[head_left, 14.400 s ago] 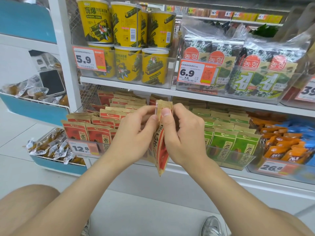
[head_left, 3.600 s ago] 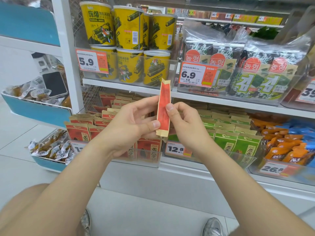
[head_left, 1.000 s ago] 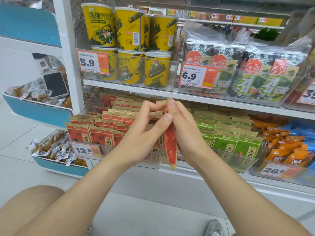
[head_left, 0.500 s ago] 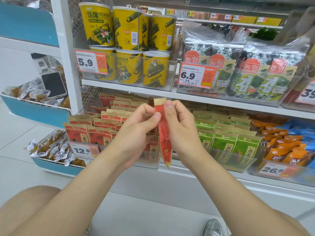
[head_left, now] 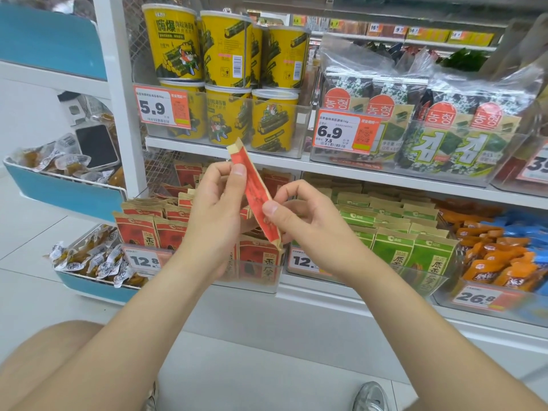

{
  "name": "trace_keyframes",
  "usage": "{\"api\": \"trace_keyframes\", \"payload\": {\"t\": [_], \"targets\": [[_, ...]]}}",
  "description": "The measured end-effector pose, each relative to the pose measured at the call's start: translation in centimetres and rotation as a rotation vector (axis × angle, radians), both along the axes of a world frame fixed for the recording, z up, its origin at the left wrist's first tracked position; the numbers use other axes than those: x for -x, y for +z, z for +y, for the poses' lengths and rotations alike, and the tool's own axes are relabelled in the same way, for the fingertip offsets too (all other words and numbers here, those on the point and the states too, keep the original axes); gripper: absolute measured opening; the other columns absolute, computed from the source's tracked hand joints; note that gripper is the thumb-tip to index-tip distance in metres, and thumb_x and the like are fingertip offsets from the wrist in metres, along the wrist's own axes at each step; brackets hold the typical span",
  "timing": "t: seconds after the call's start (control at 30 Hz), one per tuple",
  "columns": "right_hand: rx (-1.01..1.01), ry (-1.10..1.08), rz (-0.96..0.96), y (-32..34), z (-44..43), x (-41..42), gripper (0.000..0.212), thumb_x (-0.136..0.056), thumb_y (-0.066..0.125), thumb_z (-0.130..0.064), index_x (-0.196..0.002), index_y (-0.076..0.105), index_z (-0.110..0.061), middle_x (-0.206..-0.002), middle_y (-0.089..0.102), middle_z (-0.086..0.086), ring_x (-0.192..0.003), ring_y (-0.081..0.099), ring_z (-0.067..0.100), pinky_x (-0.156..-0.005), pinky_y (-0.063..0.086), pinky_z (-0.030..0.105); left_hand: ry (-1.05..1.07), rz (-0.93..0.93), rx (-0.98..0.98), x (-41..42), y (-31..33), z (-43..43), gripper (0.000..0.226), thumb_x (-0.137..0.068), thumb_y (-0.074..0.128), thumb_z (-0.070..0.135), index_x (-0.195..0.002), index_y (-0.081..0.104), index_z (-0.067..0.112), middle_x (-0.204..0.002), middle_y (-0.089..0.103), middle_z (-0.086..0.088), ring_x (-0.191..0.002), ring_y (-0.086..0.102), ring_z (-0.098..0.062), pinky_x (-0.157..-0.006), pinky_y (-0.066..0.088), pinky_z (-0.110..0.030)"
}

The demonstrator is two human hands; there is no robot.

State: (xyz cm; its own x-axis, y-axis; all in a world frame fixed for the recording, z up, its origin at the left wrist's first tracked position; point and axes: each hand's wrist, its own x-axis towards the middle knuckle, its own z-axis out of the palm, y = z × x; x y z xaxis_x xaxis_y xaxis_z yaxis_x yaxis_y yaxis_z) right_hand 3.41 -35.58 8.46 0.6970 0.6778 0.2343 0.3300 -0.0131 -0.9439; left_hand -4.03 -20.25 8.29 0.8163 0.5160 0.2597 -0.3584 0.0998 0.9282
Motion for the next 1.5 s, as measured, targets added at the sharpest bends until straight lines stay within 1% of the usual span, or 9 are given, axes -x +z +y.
{"api": "trace_keyframes", "payload": {"t": [0.1, 0.23, 0.37, 0.63, 1.03, 1.17, 1.27, 1.4, 1.5], "targets": [[-0.08, -0.078, -0.015, 0.1, 0.3, 0.2, 0.028, -0.108, 0.064, -0.034, -0.105, 0.056, -0.007, -0.088, 0.078, 0.014, -0.075, 0.065, 0.031, -0.067, 0.051, 0.045, -0.054, 0.008, -0.087, 0.4, 0.3, 0.1, 0.021, -0.11, 0.059, 0.027, -0.127, 0.062, 0.015, -0.123, 0.072, -0.005, -0.114, 0.072, -0.029, -0.084, 0.067, -0.054], [-0.075, -0.19, -0.101, -0.6, 0.6, -0.7, 0.046, -0.104, 0.056, -0.057, -0.101, 0.063, -0.012, -0.089, 0.07, 0.023, -0.077, 0.066, 0.045, -0.075, 0.058, 0.07, -0.225, 0.034, -0.188, 0.9, 0.5, -0.5, 0.038, -0.105, 0.067, 0.01, -0.14, 0.065, 0.025, -0.137, 0.07, 0.011, -0.124, 0.071, -0.021, -0.088, 0.067, -0.05], [-0.011, -0.19, -0.193, -1.1, 0.5, -1.4, 0.044, -0.1, 0.05, -0.066, -0.098, 0.068, -0.026, -0.087, 0.074, 0.007, -0.085, 0.072, 0.039, -0.078, 0.059, 0.067, -0.329, 0.034, -0.17, 1.0, 0.5, -0.1, 0.048, -0.104, 0.062, -0.003, -0.143, 0.063, 0.026, -0.14, 0.069, 0.011, -0.121, 0.073, -0.022, -0.083, 0.066, -0.039], [0.018, -0.188, -0.254, -1.8, 0.6, -1.6, 0.034, -0.106, 0.048, -0.055, -0.096, 0.063, -0.026, -0.085, 0.073, 0.009, -0.083, 0.069, 0.04, -0.077, 0.057, 0.067, -0.344, 0.061, -0.181, 1.2, 0.6, 0.2, 0.059, -0.103, 0.058, -0.013, -0.141, 0.062, 0.033, -0.142, 0.068, 0.019, -0.122, 0.073, -0.015, -0.079, 0.065, -0.03], [0.052, -0.124, -0.223, -1.5, 0.1, -1.6, 0.038, -0.105, 0.045, -0.054, -0.094, 0.063, -0.023, -0.094, 0.069, 0.015, -0.093, 0.064, 0.045, -0.085, 0.056, 0.069, -0.357, 0.094, -0.167, 1.2, 0.5, 1.0, 0.073, -0.101, 0.058, -0.018, -0.154, 0.052, 0.032, -0.152, 0.061, 0.009, -0.125, 0.072, -0.021, -0.085, 0.066, -0.043], [0.05, -0.067, -0.192, -1.4, -0.3, -1.0, 0.028, -0.099, 0.061, -0.058, -0.109, 0.056, -0.032, -0.106, 0.07, -0.006, -0.096, 0.071, 0.04, -0.082, 0.06, 0.067, -0.354, 0.115, -0.109, 1.3, 0.7, 1.1, 0.052, -0.1, 0.064, 0.0, -0.145, 0.053, 0.023, -0.143, 0.067, -0.003, -0.117, 0.072, -0.027, -0.089, 0.062, -0.064], [0.039, -0.093, -0.27, -1.0, -0.4, -0.1, 0.059, -0.097, 0.074, -0.046, -0.14, 0.035, -0.036, -0.118, 0.066, -0.021, -0.103, 0.075, 0.016, -0.09, 0.063, 0.054, -0.358, 0.155, -0.09, 1.5, 0.5, 0.2, 0.02, -0.111, 0.059, 0.023, -0.126, 0.048, 0.019, -0.124, 0.075, -0.019, -0.105, 0.073, -0.037, -0.082, 0.061, -0.067], [0.095, -0.141, -0.348, -1.0, -0.2, 1.3, 0.115, -0.094, 0.08, -0.036, -0.165, -0.01, -0.043, -0.133, 0.064, -0.023, -0.114, 0.071, 0.004, -0.1, 0.059, 0.038, -0.248, 0.17, -0.19, 1.6, -0.1, -1.0, 0.02, -0.111, 0.055, 0.028, -0.112, 0.043, 0.013, -0.086, 0.079, -0.004, -0.063, 0.07, -0.012, -0.049, 0.054, -0.027], [0.129, -0.162, -0.29, -0.8, -0.2, 0.9, 0.136, -0.087, 0.089, -0.036, -0.163, -0.023, -0.046, -0.131, 0.06, -0.033, -0.118, 0.069, 0.002, -0.107, 0.056, 0.04, -0.214, 0.143, -0.192, 1.5, 0.2, -0.9, 0.017, -0.111, 0.054, 0.022, -0.101, 0.047, 0.011, -0.082, 0.079, -0.006, -0.056, 0.067, -0.007, -0.047, 0.047, -0.016]]}}
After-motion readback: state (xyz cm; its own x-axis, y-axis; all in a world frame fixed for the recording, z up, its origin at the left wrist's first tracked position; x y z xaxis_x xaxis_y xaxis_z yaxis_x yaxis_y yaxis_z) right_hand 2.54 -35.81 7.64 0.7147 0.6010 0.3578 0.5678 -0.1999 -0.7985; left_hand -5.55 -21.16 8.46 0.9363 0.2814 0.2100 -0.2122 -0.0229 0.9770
